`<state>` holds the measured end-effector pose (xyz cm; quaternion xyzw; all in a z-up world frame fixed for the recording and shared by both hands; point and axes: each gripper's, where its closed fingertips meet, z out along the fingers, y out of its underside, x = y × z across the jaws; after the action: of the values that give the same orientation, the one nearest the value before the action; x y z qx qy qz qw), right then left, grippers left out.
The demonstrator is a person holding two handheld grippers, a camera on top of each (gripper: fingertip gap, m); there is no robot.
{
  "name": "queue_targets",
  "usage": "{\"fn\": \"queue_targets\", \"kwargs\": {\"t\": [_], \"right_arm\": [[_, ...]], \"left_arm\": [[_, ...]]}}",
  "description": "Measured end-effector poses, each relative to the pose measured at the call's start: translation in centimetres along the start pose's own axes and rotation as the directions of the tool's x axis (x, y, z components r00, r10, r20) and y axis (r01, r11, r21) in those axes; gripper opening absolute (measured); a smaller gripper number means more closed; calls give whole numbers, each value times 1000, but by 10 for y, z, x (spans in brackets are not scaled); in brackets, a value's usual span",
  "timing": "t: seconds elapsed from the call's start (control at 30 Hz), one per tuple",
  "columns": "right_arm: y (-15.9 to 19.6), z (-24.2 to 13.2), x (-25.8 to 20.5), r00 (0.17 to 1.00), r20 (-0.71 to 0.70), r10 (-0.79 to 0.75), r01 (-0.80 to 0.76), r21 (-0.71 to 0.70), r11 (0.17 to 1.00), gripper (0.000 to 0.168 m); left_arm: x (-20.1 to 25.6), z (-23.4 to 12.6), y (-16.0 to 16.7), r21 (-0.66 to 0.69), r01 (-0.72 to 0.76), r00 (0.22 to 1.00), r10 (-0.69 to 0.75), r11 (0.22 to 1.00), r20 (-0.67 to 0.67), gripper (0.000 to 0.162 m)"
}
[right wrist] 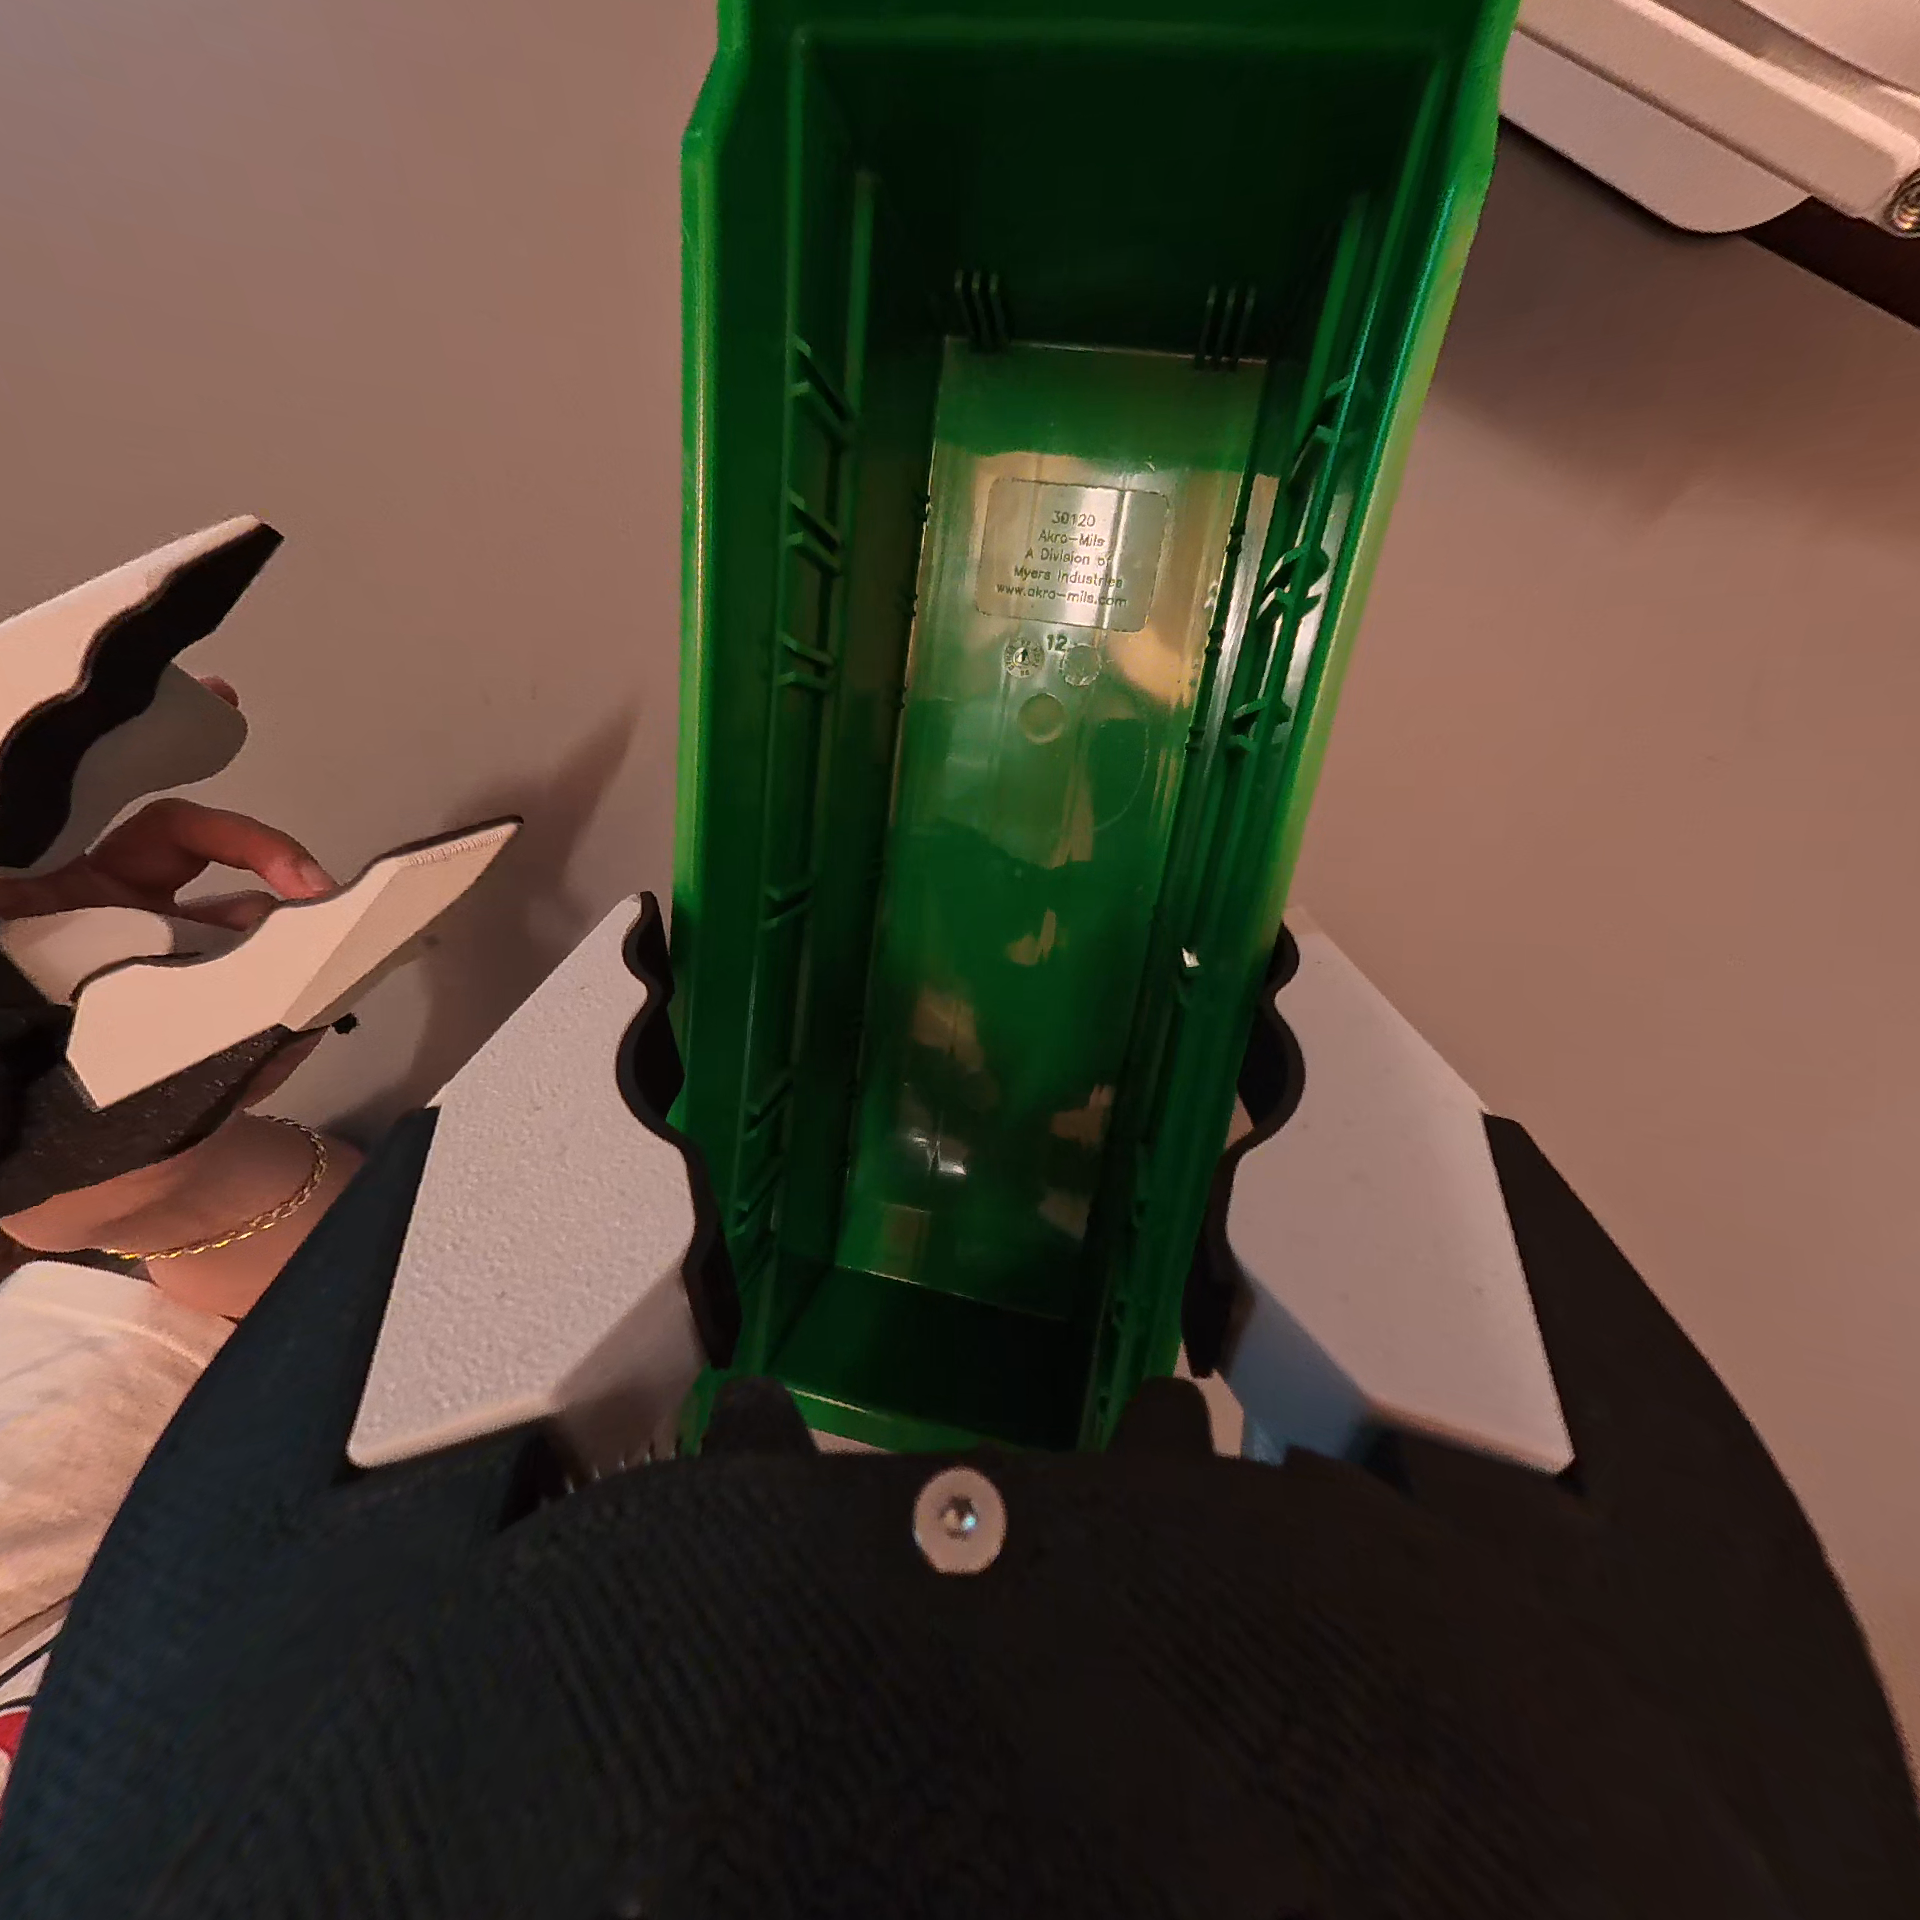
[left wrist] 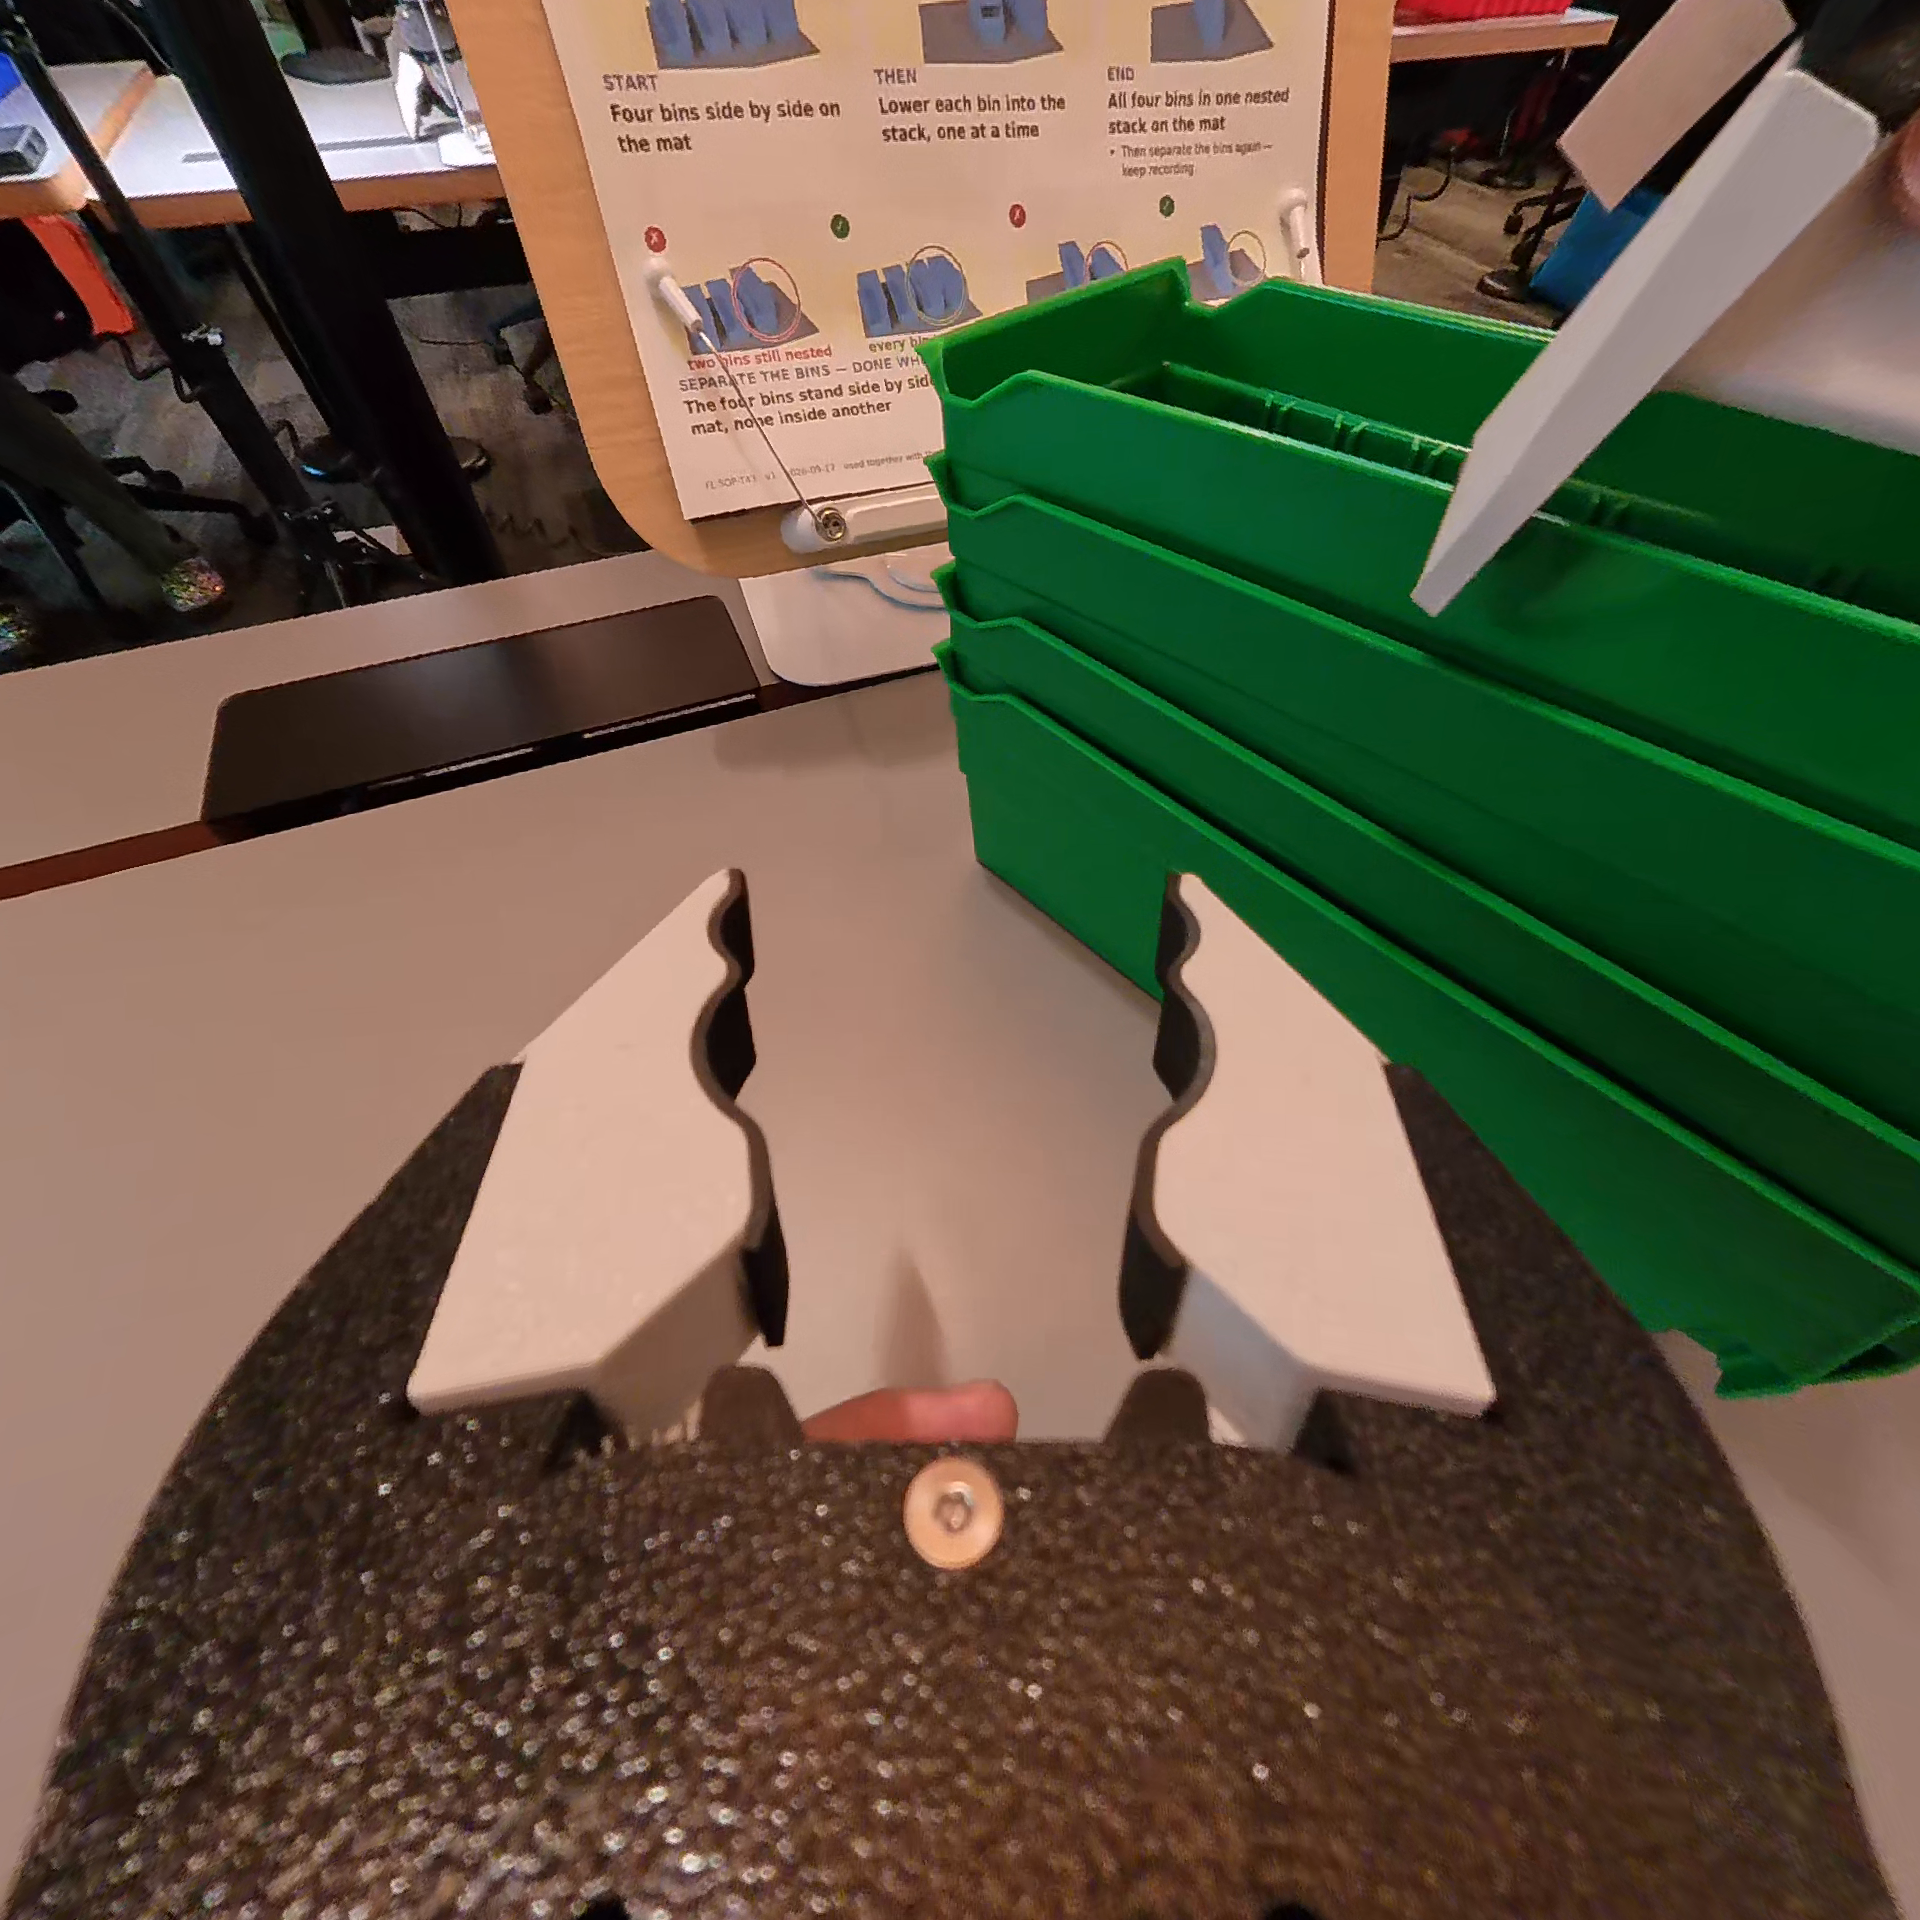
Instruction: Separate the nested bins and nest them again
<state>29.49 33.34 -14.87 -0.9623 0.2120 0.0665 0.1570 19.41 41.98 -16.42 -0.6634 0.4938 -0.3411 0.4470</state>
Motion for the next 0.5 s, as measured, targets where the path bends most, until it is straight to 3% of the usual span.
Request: {"fn": "queue_targets", "kwargs": {"t": [0.5], "right_arm": [[0, 1, 0, 1000, -8, -10, 10, -4, 1000, 112]], "left_arm": [[-1, 2, 3, -11, -9, 1000, 9, 1000, 12, 77]]}}
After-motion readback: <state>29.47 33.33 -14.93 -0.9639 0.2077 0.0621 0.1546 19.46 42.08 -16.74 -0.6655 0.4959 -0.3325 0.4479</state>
